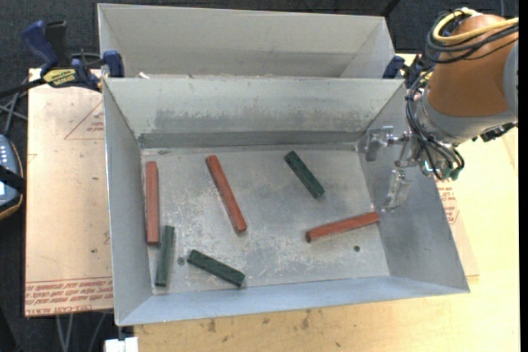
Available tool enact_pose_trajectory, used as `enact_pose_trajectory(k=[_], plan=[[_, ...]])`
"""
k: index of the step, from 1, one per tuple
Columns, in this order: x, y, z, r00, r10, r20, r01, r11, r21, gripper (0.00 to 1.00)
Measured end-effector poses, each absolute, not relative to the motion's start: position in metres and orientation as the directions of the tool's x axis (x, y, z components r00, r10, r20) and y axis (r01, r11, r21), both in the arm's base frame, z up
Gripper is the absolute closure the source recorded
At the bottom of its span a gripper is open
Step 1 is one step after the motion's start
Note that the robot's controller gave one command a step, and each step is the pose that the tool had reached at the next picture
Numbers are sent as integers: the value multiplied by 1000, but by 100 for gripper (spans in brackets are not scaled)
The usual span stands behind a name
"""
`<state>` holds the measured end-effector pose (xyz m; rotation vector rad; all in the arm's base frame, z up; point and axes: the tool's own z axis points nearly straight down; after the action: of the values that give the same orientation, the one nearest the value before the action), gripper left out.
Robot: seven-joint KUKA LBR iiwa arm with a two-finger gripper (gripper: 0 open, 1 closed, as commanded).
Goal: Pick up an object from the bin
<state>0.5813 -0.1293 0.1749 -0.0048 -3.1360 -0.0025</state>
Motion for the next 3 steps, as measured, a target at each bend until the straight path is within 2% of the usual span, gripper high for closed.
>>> enact_pose_trajectory(k=[2,3], plan=[[583,-129,178,-1000,0,-3,0,1000,0,0],[576,-130,136,-1000,-13,2,-13,1000,1,0]])
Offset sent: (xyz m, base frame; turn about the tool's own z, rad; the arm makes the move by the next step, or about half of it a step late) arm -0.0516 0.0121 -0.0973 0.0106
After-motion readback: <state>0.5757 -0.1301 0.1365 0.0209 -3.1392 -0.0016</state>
